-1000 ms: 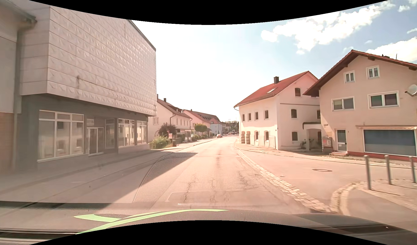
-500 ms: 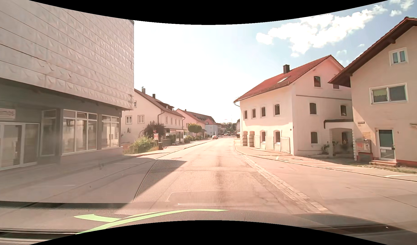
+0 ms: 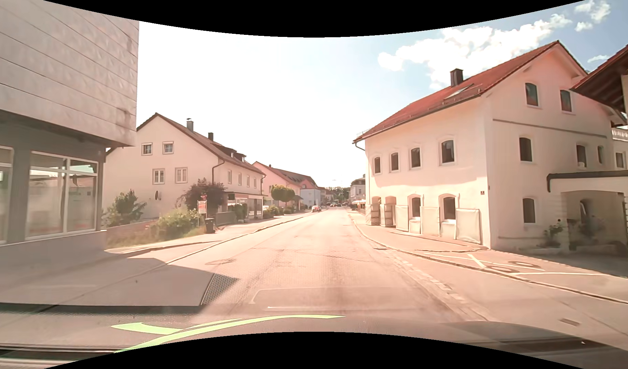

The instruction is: Follow the waypoints while adhering to traffic rules and regulations

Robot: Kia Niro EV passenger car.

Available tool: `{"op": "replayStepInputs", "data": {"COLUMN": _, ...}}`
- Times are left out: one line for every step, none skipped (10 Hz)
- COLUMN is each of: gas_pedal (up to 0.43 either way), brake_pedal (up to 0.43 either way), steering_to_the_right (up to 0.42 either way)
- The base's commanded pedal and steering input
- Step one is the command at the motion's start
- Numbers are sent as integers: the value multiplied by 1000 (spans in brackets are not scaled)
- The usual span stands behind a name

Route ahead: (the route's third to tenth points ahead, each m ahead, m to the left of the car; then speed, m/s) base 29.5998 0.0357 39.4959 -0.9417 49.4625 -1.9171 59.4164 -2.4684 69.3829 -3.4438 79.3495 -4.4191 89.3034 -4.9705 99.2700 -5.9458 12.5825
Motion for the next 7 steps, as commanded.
{"op": "replayStepInputs", "data": {"gas_pedal": 0, "brake_pedal": 49, "steering_to_the_right": 19}}
{"op": "replayStepInputs", "data": {"gas_pedal": 0, "brake_pedal": 61, "steering_to_the_right": 19}}
{"op": "replayStepInputs", "data": {"gas_pedal": 0, "brake_pedal": 61, "steering_to_the_right": 19}}
{"op": "replayStepInputs", "data": {"gas_pedal": 0, "brake_pedal": 67, "steering_to_the_right": 19}}
{"op": "replayStepInputs", "data": {"gas_pedal": 0, "brake_pedal": 67, "steering_to_the_right": 19}}
{"op": "replayStepInputs", "data": {"gas_pedal": 0, "brake_pedal": 61, "steering_to_the_right": 19}}
{"op": "replayStepInputs", "data": {"gas_pedal": 0, "brake_pedal": 61, "steering_to_the_right": 19}}
